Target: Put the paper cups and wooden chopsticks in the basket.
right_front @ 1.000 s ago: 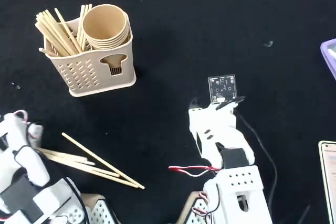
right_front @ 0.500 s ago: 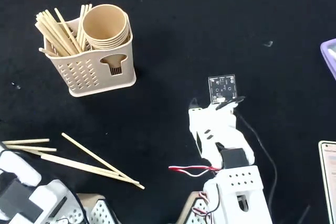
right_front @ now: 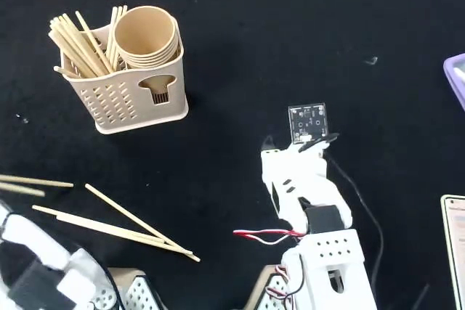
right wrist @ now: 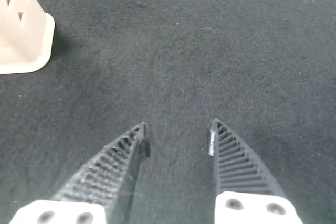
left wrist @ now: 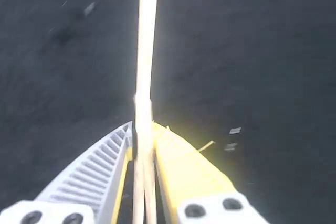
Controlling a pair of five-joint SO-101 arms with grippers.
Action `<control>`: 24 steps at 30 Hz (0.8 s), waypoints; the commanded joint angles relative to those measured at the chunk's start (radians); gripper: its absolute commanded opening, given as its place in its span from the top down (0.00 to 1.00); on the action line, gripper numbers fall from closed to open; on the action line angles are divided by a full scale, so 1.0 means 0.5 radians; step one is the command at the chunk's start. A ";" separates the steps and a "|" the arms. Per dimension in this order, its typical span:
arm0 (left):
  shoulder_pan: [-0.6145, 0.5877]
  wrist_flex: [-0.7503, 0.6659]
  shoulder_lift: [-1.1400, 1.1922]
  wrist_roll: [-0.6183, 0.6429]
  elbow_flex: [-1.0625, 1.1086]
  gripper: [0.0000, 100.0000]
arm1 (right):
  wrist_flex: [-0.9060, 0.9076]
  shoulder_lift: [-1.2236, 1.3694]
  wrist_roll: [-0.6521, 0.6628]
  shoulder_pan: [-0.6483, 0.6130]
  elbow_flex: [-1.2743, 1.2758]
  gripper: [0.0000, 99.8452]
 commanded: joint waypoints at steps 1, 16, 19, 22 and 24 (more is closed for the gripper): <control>0.219 0.009 -0.301 -0.061 -0.180 0.97 | -0.049 -0.041 0.015 -0.025 -0.011 0.82; 0.996 0.043 -1.243 -0.482 -0.189 0.97 | -0.049 -0.041 0.015 -0.025 -0.011 0.82; 1.060 -0.120 -1.301 -0.491 -0.192 0.97 | -0.049 -0.041 0.015 -0.025 -0.011 0.82; 1.088 -0.301 -1.313 -0.482 -0.192 0.97 | -0.049 -0.041 0.015 -0.025 -0.008 0.82; 1.149 -0.399 -1.307 -0.476 -0.186 0.97 | -0.049 -0.041 0.015 -0.025 -0.008 0.82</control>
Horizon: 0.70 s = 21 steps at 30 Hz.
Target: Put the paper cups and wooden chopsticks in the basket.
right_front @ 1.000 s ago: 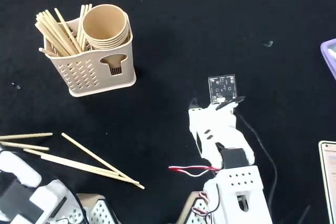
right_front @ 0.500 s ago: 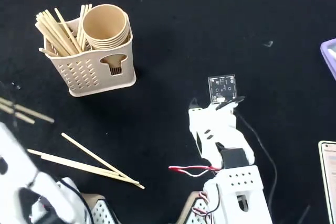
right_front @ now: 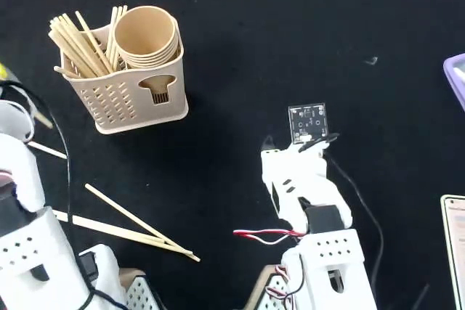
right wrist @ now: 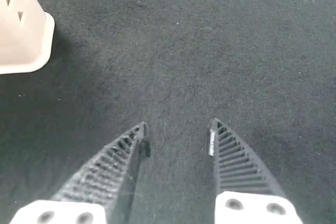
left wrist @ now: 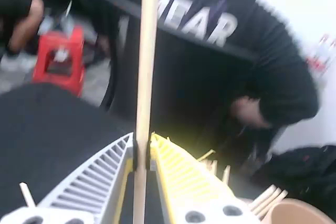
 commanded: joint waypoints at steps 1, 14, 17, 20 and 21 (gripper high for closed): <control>0.137 -0.261 -0.028 -0.006 -0.127 0.97 | -0.049 -0.041 0.015 -0.025 -0.008 0.82; 0.717 -1.194 0.298 -0.018 -0.054 0.97 | -0.080 -0.041 0.015 -0.025 0.023 0.82; 0.720 -1.237 0.466 -0.018 -0.054 0.97 | -0.080 -0.041 0.015 -0.025 0.026 0.82; 0.701 -1.234 0.562 -0.021 -0.026 0.97 | -0.080 -0.041 0.015 -0.025 0.026 0.82; 0.701 -1.215 0.574 -0.025 -0.005 0.97 | -0.080 -0.041 0.015 -0.025 0.026 0.82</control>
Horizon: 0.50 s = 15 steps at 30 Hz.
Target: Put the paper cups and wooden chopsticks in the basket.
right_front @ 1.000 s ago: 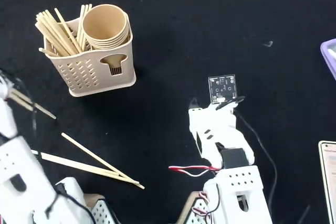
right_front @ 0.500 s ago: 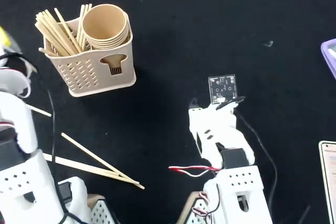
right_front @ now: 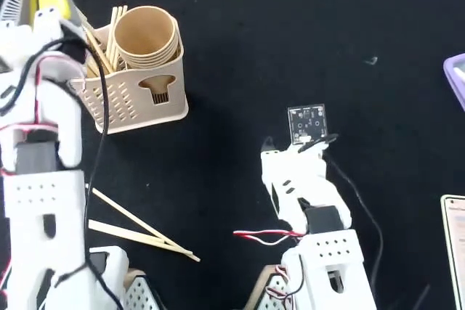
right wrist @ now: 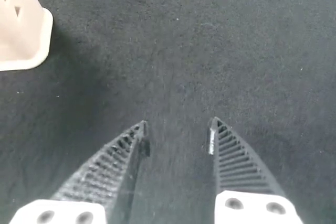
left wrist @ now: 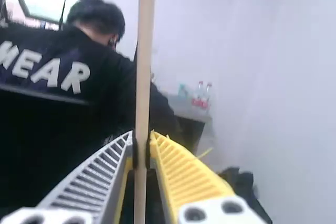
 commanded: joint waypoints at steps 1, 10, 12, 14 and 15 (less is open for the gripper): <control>0.008 0.000 0.071 -0.025 0.014 0.97 | -0.046 -0.041 0.015 -0.025 -0.008 0.82; -0.041 0.304 0.083 -0.009 0.041 0.86 | -0.046 -0.041 0.015 -0.025 -0.008 0.82; -0.075 0.334 0.083 -0.009 0.026 0.86 | -0.046 -0.041 0.015 -0.025 -0.005 0.82; -0.112 0.338 0.074 -0.015 0.029 0.86 | -0.046 -0.041 0.015 -0.025 -0.005 0.82; -0.137 0.338 0.061 -0.015 0.038 0.86 | -0.046 -0.041 0.015 -0.025 -0.005 0.82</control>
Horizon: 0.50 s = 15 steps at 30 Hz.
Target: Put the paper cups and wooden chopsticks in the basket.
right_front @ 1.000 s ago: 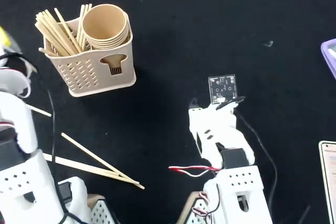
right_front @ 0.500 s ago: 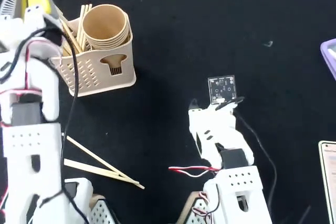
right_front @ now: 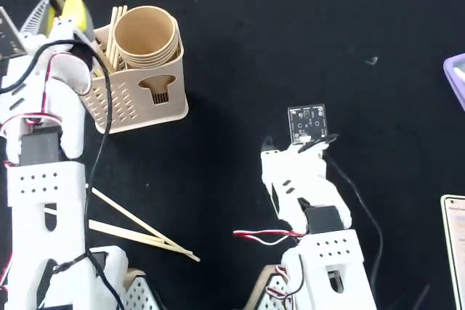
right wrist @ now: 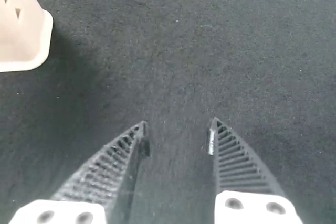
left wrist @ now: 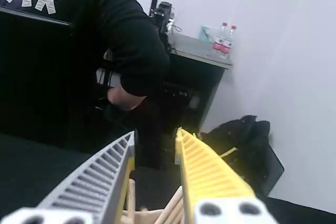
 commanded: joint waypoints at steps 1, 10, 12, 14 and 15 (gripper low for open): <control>-0.109 0.015 -0.031 -0.012 -0.041 0.86 | -0.043 -0.041 0.015 -0.025 -0.005 0.82; -0.440 0.614 -0.110 -0.006 -0.127 0.86 | -0.043 -0.041 0.015 -0.025 -0.008 0.82; -0.566 0.905 -0.166 -0.003 -0.115 0.85 | -0.043 -0.041 0.015 -0.025 -0.008 0.82; -0.717 1.068 -0.181 0.025 -0.057 0.85 | -0.043 -0.041 0.015 -0.025 -0.008 0.82; -0.802 1.083 -0.172 0.086 0.005 0.85 | -0.043 -0.041 0.015 -0.028 -0.008 0.82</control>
